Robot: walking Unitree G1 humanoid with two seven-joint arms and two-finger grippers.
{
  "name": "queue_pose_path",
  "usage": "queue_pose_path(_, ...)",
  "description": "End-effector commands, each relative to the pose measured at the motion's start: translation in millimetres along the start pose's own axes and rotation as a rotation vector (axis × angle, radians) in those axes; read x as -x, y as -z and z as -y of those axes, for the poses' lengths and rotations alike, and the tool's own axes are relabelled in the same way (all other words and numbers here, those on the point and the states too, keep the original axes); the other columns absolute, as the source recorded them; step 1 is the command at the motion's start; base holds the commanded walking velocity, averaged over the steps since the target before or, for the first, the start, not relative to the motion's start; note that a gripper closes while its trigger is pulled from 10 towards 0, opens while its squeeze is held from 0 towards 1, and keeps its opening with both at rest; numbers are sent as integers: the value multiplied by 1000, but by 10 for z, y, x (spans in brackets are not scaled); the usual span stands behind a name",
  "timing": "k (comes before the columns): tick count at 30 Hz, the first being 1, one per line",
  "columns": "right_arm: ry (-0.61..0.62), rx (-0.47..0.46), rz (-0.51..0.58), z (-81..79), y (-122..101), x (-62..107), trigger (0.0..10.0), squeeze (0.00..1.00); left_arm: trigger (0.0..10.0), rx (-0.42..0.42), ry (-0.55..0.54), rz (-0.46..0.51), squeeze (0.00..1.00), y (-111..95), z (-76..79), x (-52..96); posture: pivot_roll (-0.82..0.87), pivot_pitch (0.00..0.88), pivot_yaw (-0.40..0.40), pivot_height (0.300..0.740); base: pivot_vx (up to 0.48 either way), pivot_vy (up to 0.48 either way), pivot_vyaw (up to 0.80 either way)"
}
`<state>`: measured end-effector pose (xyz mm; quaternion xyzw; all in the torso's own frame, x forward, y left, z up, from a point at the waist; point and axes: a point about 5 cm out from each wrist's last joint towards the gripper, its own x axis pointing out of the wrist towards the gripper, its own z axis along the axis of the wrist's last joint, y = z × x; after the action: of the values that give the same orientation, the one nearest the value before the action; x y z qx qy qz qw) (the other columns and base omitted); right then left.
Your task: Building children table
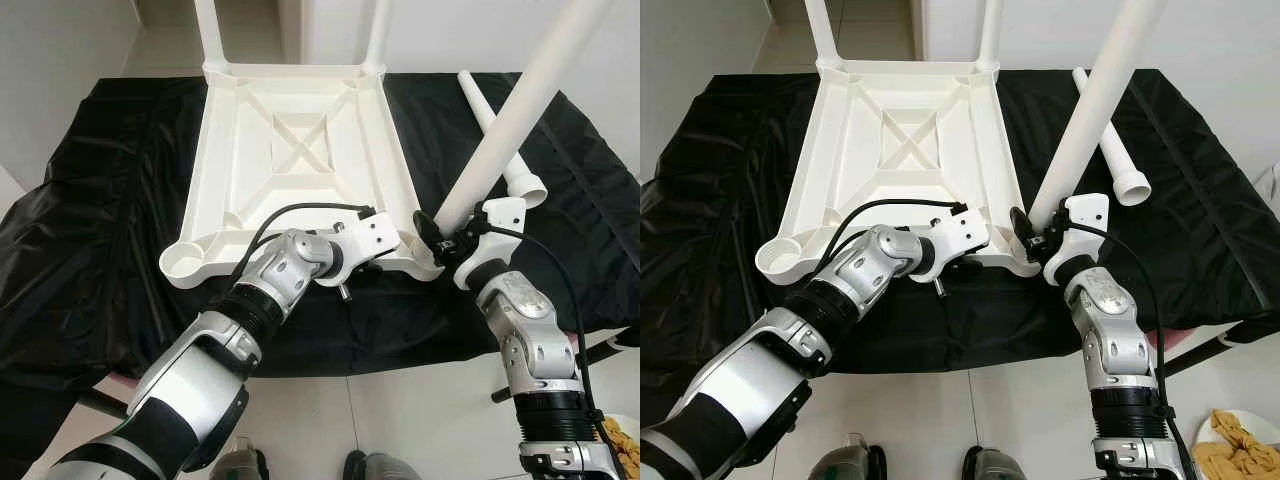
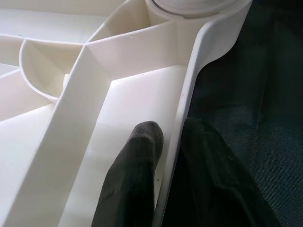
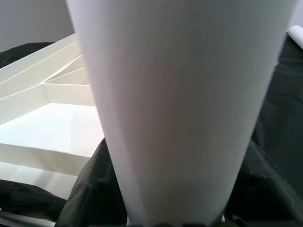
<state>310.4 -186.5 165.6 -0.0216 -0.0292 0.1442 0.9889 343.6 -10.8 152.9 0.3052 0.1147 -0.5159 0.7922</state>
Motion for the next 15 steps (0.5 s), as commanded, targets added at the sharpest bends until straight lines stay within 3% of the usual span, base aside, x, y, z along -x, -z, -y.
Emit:
queue_pose_path(1, 33, -95, -186, 19, 381, 64, 10000, 0, 10000, -100, -24, 85, 0, -312, -56, 37, 16, 105, 31, 740, 0, 0, 0)
queue_pose_path(8, 55, -99, -181, 0, 380, 61, 10000, 0, 10000, -101, -27, 88, 0, -320, -59, 42, 16, 105, 28, 740, 0, 0, 0)
queue_pose_path(15, 249, -141, -117, -36, 357, 13, 10000, 0, 10000, -104, -28, 105, 0, -369, -54, 56, 14, 102, 26, 740, 0, 0, 0)
